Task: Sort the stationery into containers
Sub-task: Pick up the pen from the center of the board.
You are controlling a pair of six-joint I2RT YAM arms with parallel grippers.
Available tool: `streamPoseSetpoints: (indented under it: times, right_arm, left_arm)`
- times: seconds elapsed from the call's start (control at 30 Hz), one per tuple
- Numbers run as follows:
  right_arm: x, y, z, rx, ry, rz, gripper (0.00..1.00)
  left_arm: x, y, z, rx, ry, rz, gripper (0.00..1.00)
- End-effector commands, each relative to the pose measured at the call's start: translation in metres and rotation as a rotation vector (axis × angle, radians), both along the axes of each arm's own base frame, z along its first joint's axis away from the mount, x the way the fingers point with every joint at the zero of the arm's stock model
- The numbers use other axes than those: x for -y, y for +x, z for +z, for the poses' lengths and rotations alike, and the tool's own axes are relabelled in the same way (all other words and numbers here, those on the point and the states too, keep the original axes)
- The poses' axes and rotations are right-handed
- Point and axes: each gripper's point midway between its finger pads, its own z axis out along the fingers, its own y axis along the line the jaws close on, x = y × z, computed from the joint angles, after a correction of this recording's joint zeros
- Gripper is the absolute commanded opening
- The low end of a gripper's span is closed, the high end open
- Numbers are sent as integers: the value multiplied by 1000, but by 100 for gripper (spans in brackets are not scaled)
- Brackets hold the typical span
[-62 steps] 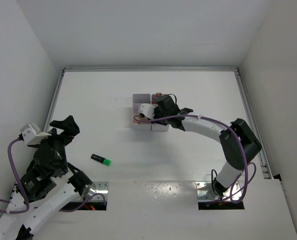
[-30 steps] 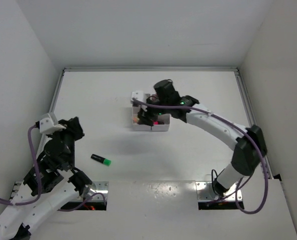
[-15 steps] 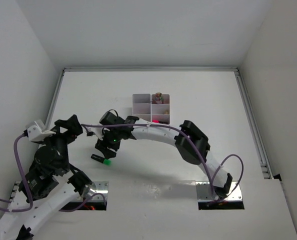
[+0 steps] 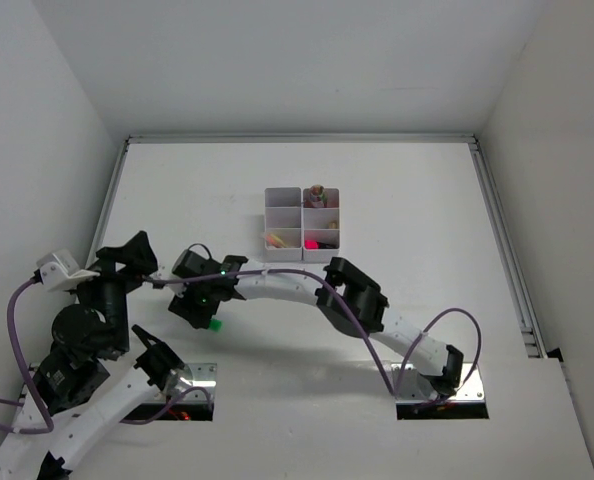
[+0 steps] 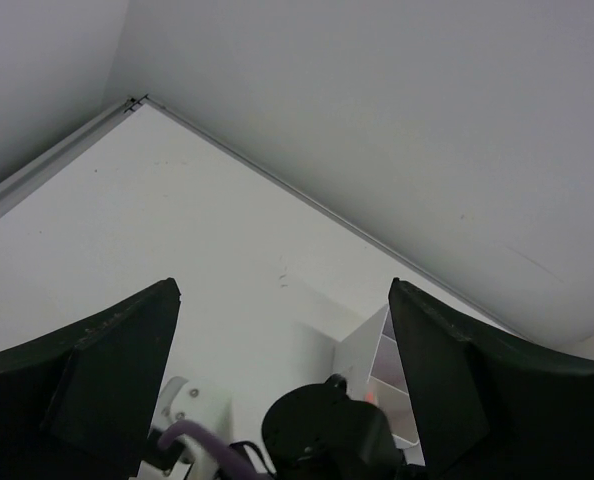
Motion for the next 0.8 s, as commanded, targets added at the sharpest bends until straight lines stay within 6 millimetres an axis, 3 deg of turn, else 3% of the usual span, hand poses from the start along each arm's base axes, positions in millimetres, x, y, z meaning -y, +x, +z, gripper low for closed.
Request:
streamPoseSetpoints:
  times: [0.0,0.2,0.37,0.47,0.67,0.77]
  right_arm:
    - [-18,-1,13,33,39,-14,56]
    - [-19,0,-6,93,-4,-8,56]
    - [-8,7,-28,129,-70,-19,56]
    - [-1,10,-35,153,-107,-11,49]
    - [31,17,-60,219,-225,-1,41]
    - [48,14,-72,219,-275,9,31]
  left_arm:
    - [0,-1,9,36,-15,-8,92]
    - [0,-2,10,44,-19,-17,92]
    - [-2,-4,11,49,-16,-16,92]
    - [0,-3,7,42,-11,-16,92]
    - [1,-3,8,43,-9,-25,92]
    - [0,-4,9,50,-15,-25,92]
